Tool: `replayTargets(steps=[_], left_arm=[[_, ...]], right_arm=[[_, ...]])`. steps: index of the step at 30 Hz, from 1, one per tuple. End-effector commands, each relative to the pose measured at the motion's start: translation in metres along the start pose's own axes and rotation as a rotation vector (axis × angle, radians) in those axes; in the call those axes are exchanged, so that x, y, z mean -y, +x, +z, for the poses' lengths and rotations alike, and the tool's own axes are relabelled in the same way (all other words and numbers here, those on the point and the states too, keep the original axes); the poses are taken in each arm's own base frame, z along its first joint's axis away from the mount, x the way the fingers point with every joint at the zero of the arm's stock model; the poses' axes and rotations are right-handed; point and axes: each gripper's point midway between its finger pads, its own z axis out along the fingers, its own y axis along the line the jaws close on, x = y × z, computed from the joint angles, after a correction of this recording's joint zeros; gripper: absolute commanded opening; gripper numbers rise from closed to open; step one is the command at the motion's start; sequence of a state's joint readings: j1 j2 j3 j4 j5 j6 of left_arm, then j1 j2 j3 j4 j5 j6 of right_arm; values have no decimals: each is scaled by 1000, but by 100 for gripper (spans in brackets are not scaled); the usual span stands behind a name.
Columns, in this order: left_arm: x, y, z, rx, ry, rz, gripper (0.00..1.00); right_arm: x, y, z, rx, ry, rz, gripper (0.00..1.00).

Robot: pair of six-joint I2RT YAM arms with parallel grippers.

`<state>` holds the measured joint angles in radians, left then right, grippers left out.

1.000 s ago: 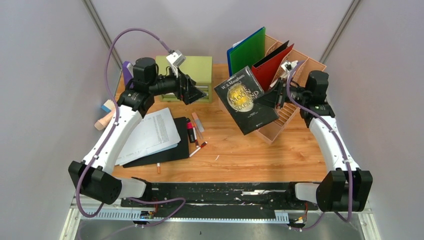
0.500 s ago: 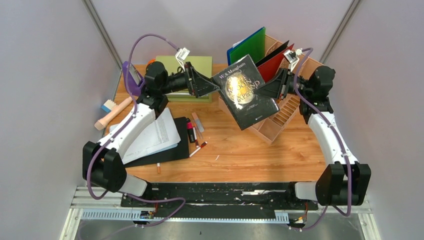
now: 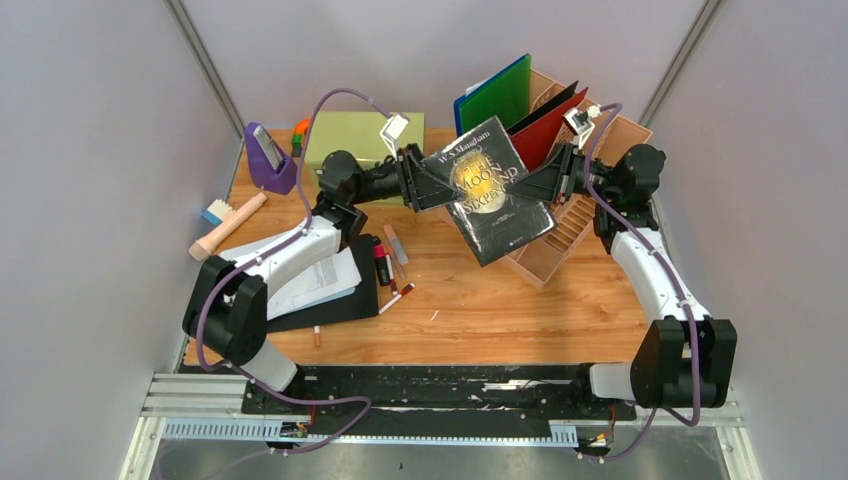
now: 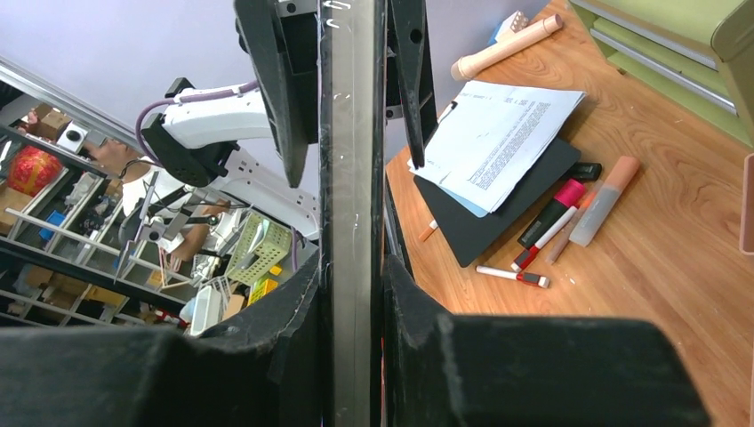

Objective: Organize the desk
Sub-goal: Pick up the book from the center of the board.

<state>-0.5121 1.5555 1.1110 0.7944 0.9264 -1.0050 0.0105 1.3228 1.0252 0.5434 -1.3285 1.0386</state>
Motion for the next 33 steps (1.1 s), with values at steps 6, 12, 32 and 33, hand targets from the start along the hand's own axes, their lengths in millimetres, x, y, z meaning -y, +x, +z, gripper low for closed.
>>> replayTargets(steps=[6, 12, 32, 33], left_arm=[[30, -5, -4, 51, 104, 55, 61], [30, -9, -2, 55, 105, 59, 52], [5, -12, 18, -63, 17, 133, 0], [3, -15, 19, -69, 3, 153, 0]], right_arm=[[-4, -16, -8, 75, 16, -86, 0], [1, -13, -8, 84, 26, -82, 0], [18, -36, -49, 189, 295, -245, 85], [18, -41, -58, 211, 317, -250, 86]])
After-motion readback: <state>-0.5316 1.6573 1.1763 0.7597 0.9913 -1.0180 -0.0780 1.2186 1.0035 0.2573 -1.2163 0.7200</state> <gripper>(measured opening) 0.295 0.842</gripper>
